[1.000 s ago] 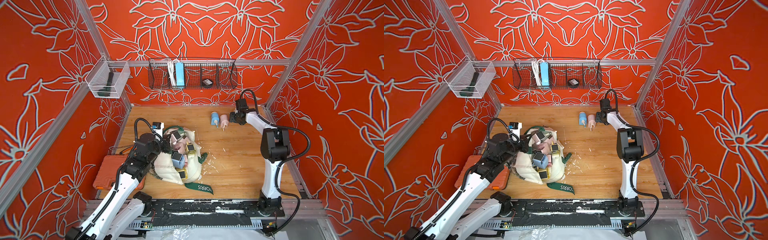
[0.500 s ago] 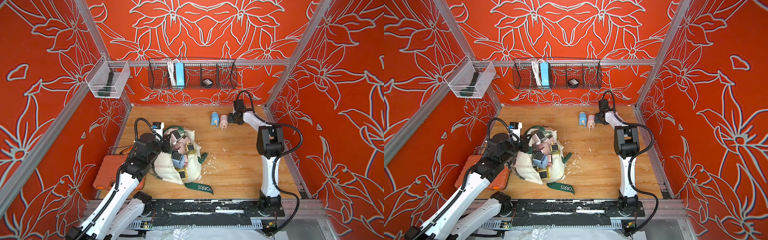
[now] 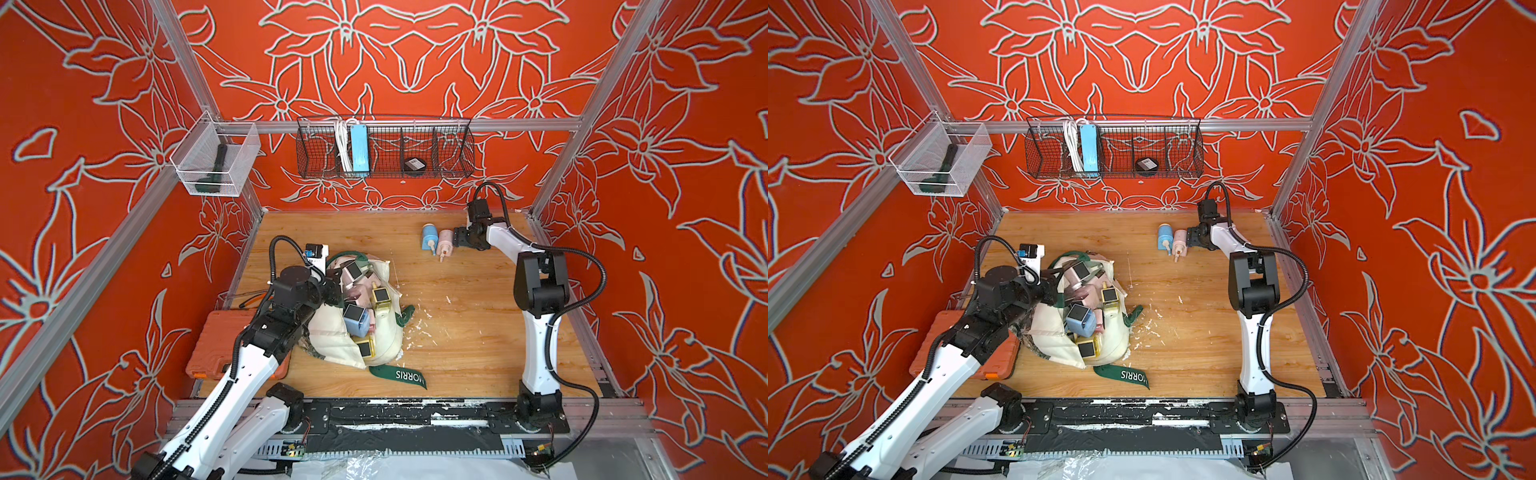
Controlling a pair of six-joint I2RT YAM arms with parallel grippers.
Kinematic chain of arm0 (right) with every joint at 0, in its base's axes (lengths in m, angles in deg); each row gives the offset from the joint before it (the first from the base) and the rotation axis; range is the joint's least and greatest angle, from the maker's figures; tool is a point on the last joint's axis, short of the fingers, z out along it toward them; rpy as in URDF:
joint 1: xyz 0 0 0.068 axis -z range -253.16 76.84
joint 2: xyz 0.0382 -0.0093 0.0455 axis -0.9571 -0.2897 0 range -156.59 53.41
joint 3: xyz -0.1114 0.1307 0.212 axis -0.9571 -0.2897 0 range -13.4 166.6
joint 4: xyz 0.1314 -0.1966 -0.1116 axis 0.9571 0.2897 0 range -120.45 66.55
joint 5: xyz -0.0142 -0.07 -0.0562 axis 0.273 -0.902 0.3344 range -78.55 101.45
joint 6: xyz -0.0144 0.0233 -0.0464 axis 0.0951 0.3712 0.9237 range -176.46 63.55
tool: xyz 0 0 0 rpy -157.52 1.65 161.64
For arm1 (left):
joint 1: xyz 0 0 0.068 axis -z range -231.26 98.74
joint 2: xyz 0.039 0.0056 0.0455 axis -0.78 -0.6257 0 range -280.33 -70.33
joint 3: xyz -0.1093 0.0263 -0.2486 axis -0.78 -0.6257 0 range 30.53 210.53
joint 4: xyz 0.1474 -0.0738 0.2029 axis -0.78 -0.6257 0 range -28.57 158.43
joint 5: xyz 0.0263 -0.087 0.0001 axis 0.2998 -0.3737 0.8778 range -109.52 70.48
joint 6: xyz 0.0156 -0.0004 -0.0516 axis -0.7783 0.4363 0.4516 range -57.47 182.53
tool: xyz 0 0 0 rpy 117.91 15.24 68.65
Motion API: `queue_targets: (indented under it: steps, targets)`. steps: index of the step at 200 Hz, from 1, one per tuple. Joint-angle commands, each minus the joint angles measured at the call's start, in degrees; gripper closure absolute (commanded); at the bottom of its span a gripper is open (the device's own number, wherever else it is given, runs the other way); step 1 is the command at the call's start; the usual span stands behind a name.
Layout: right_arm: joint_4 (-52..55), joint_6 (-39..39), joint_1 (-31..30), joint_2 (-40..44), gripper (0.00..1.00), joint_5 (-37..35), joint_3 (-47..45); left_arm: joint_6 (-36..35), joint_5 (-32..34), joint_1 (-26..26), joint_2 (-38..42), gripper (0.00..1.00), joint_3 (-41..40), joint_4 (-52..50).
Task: Take out the pencil sharpeners from the tote bags
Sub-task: Place the pencil sharpener at the center of the board, then pick up the pencil sharpener from the canvas bag.
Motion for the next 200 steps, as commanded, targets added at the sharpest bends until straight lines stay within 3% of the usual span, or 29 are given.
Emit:
queue_targets:
  steps: [1, 46, 90, 121, 154, 176, 200]
  targets:
    - [1.53, -1.26, 0.28, 5.58, 0.11, -0.67, -0.74, 0.24, 0.85, -0.07, 0.05, 1.0, -0.94, -0.68]
    - [2.24, -4.56, 0.29, 17.1, 0.08, -1.64, -7.82, 0.37, 0.08, -0.07, 0.08, 1.0, -0.94, -0.51]
    - [-1.84, -9.32, -1.04, 32.87, 0.11, 5.46, -21.49, 0.5, -0.42, -0.06, -0.1, 1.0, -0.94, -0.43]
    - [-2.86, -10.02, -5.19, 43.92, 0.14, 10.19, -29.63, 0.59, -0.68, -0.07, -0.34, 1.0, -0.9, -0.54]
    - [-2.35, -8.52, -11.77, 53.73, 0.15, 9.36, -37.04, 0.68, -0.94, -0.07, -0.72, 1.0, -0.75, -0.68]
    - [-2.5, -9.1, -12.37, 58.47, 0.16, 10.26, -41.1, 0.66, -0.86, -0.07, -0.55, 1.0, -0.86, -0.71]
    - [-1.86, -7.11, -12.37, 61.03, 0.18, 6.7, -43.52, 0.67, -0.91, -0.07, -0.71, 1.0, -0.71, -0.68]
